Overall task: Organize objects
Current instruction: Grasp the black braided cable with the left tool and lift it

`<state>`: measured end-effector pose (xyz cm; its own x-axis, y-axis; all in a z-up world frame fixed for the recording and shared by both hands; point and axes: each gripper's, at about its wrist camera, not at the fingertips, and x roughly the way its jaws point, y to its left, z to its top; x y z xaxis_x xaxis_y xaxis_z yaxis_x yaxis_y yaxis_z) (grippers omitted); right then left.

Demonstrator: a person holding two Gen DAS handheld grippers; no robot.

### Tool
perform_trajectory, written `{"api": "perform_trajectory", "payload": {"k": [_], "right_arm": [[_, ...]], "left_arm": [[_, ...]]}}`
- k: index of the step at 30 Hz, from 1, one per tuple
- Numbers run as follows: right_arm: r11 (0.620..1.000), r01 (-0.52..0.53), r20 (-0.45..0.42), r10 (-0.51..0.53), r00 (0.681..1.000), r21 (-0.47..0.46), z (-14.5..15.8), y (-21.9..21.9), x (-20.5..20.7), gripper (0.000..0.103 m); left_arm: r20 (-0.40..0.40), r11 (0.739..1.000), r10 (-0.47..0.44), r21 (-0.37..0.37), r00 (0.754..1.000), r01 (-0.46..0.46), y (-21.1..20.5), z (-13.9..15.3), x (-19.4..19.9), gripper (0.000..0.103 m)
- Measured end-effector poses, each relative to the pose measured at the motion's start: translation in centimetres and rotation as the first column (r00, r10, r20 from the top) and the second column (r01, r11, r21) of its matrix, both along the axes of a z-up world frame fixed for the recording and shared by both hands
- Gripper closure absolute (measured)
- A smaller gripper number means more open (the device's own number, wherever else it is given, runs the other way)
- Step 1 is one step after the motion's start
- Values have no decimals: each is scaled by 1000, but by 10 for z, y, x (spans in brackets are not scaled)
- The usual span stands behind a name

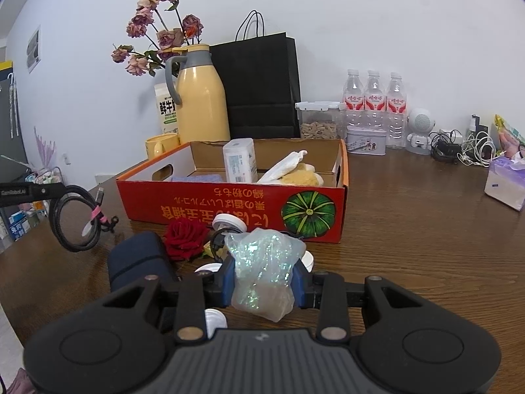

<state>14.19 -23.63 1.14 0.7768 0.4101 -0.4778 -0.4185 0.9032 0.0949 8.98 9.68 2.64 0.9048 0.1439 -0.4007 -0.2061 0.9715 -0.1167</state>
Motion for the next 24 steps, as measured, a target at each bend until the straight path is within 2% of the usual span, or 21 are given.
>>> {"api": "perform_trajectory", "payload": {"k": [4,6,12,14,15,16,18,20,21,24], "right_arm": [[1000,1,-1,-1,1000,-4,-1,0,-1,70],[1000,3,-1,-3,1000,-6,-1,0,-1,70],[1000,2,-5,-2,1000,-8,-2,2,0,70],[1000,-1,-7,1,1000,-10,-2,3,0,70],[1000,-2,-7,2,1000,-11,-3,4,0,70],[1000,-1,-7,1,1000,-11,-3,4,0,70],[1000,1,-7,-1,1000,-12,-3,3,1,70],[1000,4,-8,-4,1000,-13,-3,3,1,70],[1000,4,-8,-4,1000,-13,-4,4,1,70],[1000,2,-8,-2,1000,-14,-4,4,1,70]], "left_arm": [[-60,998,58,-5,997,-58,14,-18,6,98],[-87,997,69,-22,994,-71,22,-25,7,98],[-159,996,86,-8,984,-89,30,-41,8,96],[-173,996,91,12,981,-90,30,-45,9,87],[-169,996,87,21,982,-85,28,-45,7,67],[-161,997,76,28,984,-73,27,-44,6,41],[-137,997,60,54,989,-53,20,-42,3,19],[-132,997,29,73,991,-20,13,-39,6,15],[-142,997,16,71,990,-6,11,-39,9,2],[-164,998,-23,61,986,33,4,-42,20,0]]}}
